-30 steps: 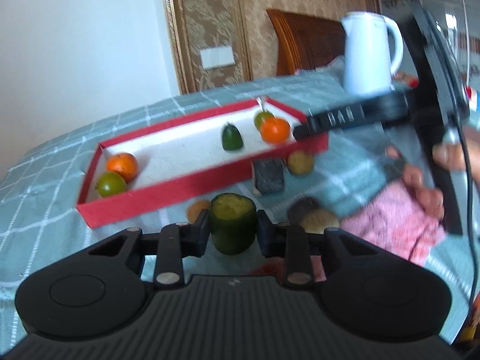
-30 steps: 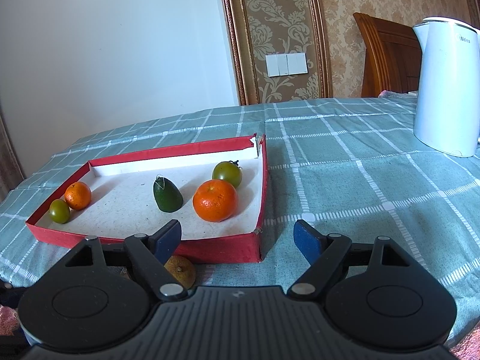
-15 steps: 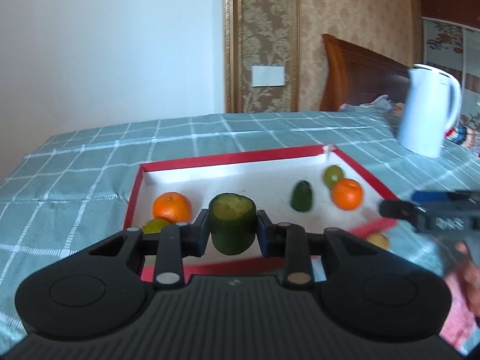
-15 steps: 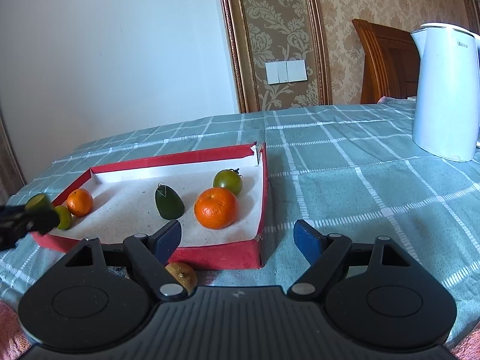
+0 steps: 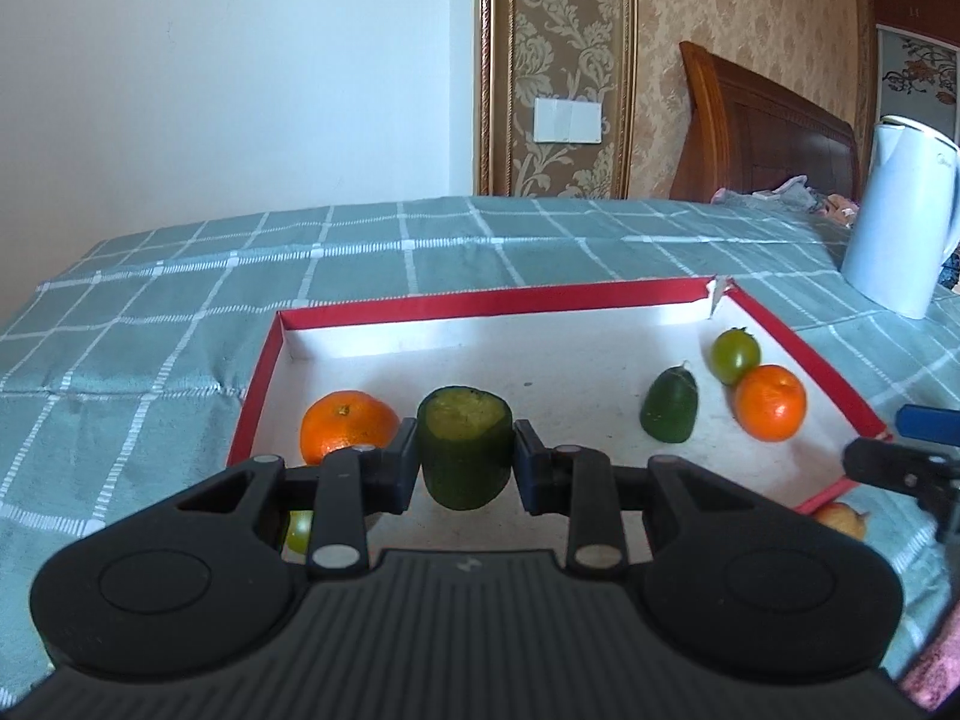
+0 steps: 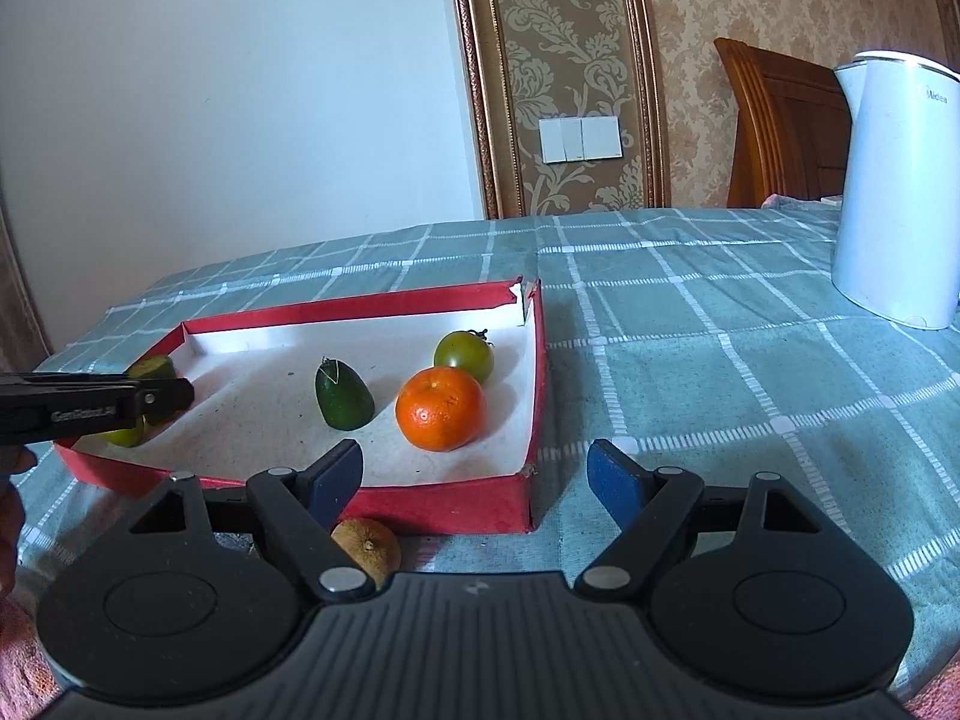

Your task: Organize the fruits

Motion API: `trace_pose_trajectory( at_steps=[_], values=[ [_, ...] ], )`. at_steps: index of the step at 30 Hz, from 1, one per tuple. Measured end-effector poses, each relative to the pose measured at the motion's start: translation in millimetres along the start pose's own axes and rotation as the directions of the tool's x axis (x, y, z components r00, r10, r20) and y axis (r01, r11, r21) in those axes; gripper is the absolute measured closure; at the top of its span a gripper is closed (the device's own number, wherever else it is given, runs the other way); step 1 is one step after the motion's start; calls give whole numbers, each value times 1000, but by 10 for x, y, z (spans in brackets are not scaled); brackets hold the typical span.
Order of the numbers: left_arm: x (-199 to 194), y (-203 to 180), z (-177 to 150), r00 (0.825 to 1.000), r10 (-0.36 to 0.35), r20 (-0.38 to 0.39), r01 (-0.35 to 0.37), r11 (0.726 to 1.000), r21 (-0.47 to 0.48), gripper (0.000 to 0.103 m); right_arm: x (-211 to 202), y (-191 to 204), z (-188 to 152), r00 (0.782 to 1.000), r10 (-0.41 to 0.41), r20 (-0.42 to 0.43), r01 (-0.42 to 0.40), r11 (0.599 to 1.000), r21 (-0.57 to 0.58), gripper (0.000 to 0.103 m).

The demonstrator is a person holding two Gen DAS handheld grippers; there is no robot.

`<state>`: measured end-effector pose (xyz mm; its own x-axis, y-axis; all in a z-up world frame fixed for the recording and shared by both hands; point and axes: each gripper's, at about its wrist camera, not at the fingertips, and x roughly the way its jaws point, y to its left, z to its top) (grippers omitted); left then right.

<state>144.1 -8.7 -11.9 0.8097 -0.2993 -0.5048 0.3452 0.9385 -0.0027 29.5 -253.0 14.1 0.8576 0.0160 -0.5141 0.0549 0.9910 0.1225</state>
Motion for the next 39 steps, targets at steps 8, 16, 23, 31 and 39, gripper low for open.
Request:
trace_pose_trajectory(
  at_steps=[8, 16, 23, 31, 39],
  values=[
    [106, 17, 15, 1000, 12, -22, -13, 1000, -21, 74, 3, 25, -8, 1000, 1, 0, -1, 1000, -14, 21],
    [233, 18, -22, 997, 25, -76, -28, 999, -41, 72, 10, 17, -11, 1000, 0, -4, 0, 1000, -13, 21],
    [230, -6, -34, 997, 34, -75, -37, 999, -31, 72, 8, 13, -14, 1000, 2, -6, -2, 1000, -13, 21],
    [193, -56, -53, 994, 71, -87, -72, 997, -1, 39, 17, 12, -18, 1000, -7, -10, 7, 1000, -9, 16],
    [-179, -54, -131, 995, 67, -79, -66, 998, 4, 30, 33, -20, -12, 1000, -3, -14, 3, 1000, 14, 15]
  ],
)
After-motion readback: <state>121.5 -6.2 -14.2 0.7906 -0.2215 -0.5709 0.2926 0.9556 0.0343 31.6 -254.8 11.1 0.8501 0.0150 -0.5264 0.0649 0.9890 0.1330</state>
